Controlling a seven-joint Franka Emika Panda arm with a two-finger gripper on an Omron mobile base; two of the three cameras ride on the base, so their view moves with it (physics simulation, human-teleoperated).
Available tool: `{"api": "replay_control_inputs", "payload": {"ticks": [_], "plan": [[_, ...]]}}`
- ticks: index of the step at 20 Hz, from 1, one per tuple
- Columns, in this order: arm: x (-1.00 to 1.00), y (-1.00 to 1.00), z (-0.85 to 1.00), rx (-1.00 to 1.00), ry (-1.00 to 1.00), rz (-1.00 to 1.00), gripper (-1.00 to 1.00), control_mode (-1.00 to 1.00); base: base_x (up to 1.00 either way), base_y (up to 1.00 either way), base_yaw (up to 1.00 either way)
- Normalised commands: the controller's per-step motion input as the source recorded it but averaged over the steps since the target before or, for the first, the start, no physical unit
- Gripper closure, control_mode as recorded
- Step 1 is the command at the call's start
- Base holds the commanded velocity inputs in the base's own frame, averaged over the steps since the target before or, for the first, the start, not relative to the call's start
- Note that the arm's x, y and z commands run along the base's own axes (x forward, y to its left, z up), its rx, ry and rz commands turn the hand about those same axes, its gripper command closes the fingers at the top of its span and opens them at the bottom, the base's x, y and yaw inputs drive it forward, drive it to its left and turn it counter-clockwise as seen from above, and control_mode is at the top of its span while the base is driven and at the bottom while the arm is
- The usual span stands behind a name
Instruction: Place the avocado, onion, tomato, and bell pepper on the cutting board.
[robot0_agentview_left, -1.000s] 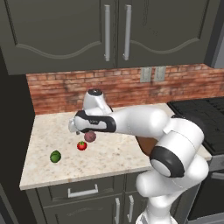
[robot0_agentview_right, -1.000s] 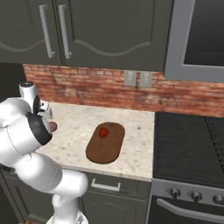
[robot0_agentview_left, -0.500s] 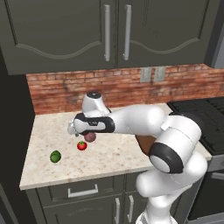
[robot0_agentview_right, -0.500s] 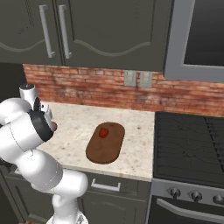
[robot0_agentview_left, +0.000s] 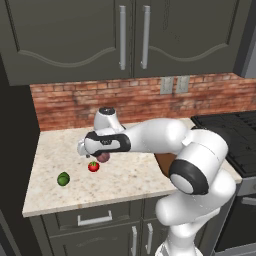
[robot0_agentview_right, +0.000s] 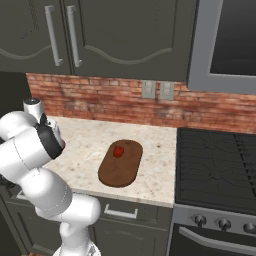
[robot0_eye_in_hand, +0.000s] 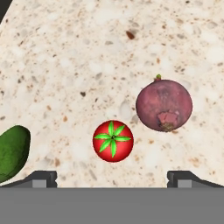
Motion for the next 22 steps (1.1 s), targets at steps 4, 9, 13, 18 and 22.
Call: {"api": "replay_control_inputs", "payload": {"ticks": [4, 9, 13, 18, 22], "plan": [[0.00, 0.00, -0.11, 0.00, 0.00, 0.00, -1.00, -1.00, 0.00, 0.00, 0.00], [0.00, 0.00, -0.09, 0.00, 0.00, 0.00, -1.00, -1.00, 0.00, 0.00, 0.00], [0.00, 0.00, -0.13, 0.00, 0.00, 0.00, -1.00, -1.00, 0.00, 0.00, 0.00], [0.00, 0.03, -0.12, 0.00, 0.00, 0.00, -1.00, -1.00, 0.00, 0.00, 0.00], [0.00, 0.03, -0.13, 0.00, 0.00, 0.00, -1.00, -1.00, 0.00, 0.00, 0.00]]}}
